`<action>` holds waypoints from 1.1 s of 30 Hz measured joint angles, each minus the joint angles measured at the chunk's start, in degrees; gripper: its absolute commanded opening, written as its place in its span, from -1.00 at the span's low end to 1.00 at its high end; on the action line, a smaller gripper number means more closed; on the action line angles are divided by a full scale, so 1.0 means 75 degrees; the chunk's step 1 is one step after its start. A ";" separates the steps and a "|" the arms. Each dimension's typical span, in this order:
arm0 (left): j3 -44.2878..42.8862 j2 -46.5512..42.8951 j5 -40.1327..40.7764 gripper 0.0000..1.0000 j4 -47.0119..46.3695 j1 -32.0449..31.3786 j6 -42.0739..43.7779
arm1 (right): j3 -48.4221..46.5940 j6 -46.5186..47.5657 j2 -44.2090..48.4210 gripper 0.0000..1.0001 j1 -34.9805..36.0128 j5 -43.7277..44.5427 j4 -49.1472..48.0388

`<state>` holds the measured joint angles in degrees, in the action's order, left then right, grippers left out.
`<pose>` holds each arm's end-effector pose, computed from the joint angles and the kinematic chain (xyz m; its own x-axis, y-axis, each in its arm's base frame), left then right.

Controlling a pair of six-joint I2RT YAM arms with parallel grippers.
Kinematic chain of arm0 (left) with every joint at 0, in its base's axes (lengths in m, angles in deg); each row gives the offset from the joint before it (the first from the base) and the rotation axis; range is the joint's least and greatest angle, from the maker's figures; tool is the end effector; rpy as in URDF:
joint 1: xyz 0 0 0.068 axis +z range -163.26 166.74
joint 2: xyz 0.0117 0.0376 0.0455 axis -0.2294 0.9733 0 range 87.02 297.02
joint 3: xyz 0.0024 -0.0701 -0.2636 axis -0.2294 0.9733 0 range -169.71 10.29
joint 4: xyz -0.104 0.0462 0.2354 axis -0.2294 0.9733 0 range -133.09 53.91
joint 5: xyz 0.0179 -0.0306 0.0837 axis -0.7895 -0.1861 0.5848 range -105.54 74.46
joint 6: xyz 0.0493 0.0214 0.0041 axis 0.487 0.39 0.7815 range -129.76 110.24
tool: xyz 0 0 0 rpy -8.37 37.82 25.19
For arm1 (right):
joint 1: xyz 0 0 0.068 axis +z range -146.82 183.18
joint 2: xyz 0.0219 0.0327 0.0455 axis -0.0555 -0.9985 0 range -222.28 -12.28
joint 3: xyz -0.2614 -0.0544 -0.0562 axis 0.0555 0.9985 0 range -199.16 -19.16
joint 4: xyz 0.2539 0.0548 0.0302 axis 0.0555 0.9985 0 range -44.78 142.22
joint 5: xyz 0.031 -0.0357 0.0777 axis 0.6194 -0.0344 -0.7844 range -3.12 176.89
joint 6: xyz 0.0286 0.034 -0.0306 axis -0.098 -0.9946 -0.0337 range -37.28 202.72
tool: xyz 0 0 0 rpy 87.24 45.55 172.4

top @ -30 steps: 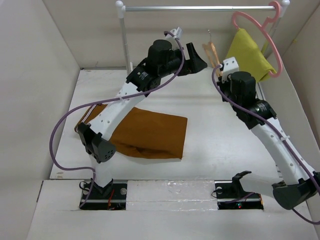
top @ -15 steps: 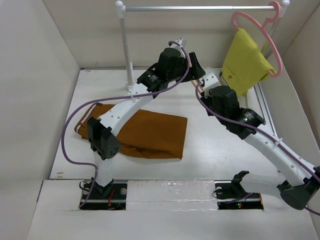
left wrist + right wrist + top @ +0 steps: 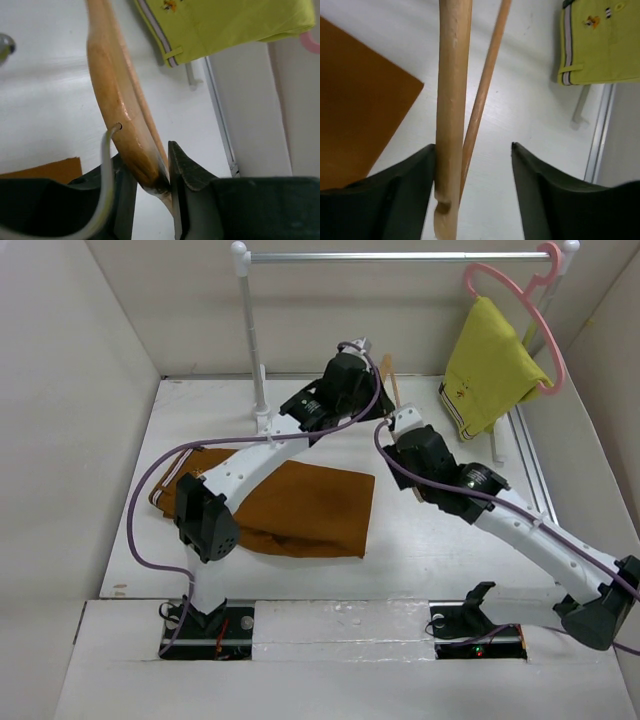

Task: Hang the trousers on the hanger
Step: Pick up the hanger from the clothesline, then place the trousers on the hanger.

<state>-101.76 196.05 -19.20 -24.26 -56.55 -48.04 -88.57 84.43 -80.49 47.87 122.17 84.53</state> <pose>0.3282 -0.3122 0.4060 -0.6074 -0.2772 -0.7444 0.4493 0.6529 -0.6098 0.1900 0.1589 0.3601 -0.4311 -0.4608 -0.7758 -0.2639 0.8866 -0.3799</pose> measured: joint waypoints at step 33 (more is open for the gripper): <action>0.8408 -0.3080 0.2474 -1.00 -0.4062 -0.2014 -0.2232 | 0.3622 -0.1781 -0.0108 -0.27 -0.1632 -0.6612 -0.3500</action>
<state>-38.70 172.95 -0.65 -54.73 -71.65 -64.78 -61.40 71.08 -81.30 35.63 72.58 58.28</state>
